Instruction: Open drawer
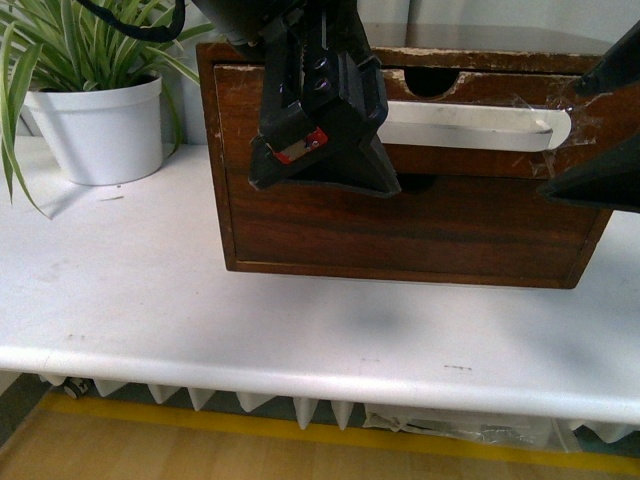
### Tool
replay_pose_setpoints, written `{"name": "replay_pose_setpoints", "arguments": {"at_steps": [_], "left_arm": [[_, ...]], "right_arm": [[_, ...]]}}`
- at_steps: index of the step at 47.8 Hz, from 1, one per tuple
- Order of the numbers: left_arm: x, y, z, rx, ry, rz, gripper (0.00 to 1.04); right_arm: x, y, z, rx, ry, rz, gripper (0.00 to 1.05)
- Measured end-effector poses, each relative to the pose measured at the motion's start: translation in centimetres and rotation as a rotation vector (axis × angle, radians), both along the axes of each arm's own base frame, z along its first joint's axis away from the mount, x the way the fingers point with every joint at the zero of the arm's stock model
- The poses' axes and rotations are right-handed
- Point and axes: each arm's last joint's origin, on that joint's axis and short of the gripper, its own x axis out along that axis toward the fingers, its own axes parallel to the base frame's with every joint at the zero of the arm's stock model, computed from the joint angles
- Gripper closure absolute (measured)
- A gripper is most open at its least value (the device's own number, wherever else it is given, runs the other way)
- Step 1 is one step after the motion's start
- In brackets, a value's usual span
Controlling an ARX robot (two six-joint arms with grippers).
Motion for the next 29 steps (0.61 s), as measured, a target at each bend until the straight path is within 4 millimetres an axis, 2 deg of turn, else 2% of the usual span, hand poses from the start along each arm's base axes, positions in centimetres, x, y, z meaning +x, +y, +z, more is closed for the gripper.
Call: {"name": "replay_pose_setpoints", "arguments": {"at_steps": [10, 21, 29], "left_arm": [[1.6, -0.6, -0.5, 0.007, 0.011, 0.007, 0.06], [2.2, -0.5, -1.6, 0.031, 0.049, 0.016, 0.06], [2.4, -0.1, -1.7, 0.032, 0.052, 0.025, 0.06]], "right_arm": [[1.8, 0.6, -0.7, -0.006, 0.005, 0.003, 0.09], [3.1, 0.8, -1.7, 0.002, 0.023, 0.001, 0.09], [3.8, 0.9, -2.1, 0.009, 0.032, -0.003, 0.09]]}}
